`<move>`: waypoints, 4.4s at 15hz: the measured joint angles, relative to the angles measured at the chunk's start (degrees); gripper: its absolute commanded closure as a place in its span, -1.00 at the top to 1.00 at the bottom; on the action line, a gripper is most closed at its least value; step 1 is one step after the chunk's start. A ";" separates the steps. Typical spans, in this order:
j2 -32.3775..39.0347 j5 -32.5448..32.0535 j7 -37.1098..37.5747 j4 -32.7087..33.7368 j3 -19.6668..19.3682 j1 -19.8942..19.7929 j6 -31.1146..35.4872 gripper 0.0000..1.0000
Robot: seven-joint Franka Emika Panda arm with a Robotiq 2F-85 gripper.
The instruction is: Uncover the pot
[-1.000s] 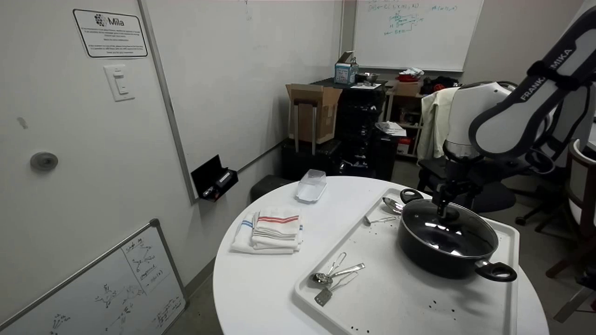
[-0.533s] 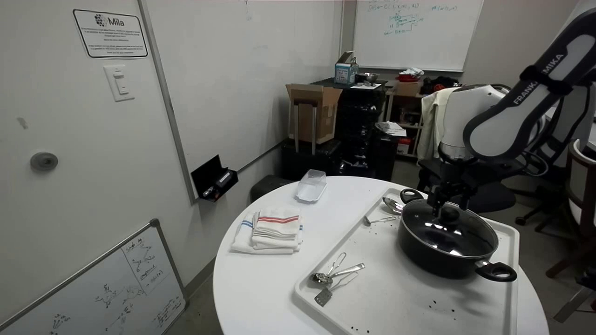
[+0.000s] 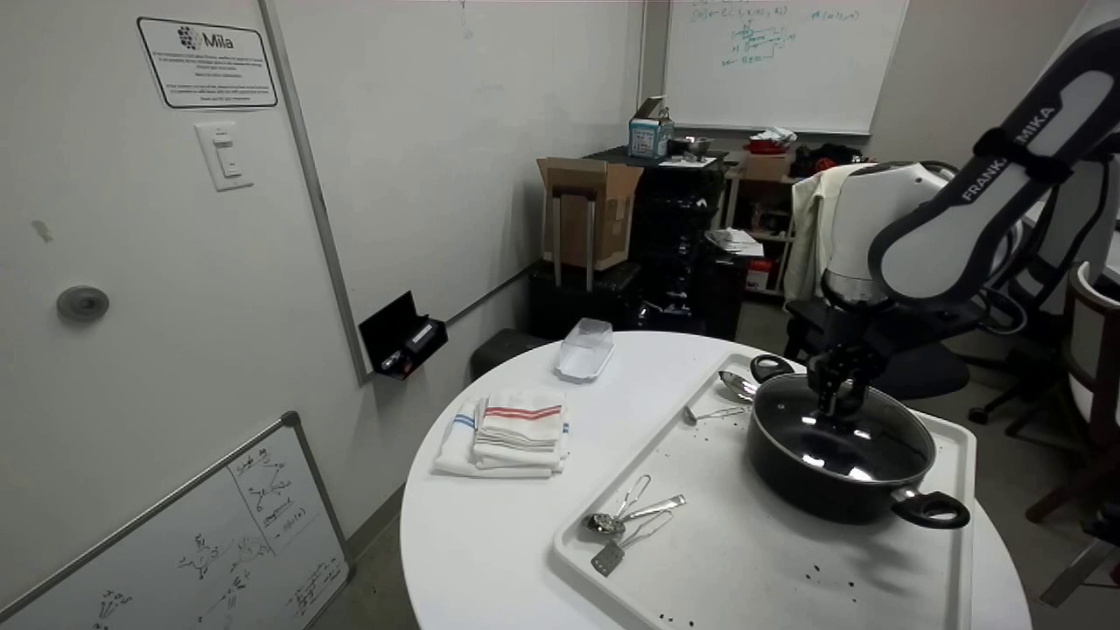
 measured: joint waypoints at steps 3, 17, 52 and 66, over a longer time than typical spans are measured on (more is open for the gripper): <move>-0.64 0.25 -0.01 0.02 -0.07 0.00 0.15 -0.50; -6.74 0.76 -2.33 -4.80 1.03 -0.06 1.75 -0.50; 9.70 -5.45 -2.49 7.72 9.54 16.66 -3.89 -0.50; 16.01 -5.40 -3.61 13.54 9.35 16.29 -6.26 0.52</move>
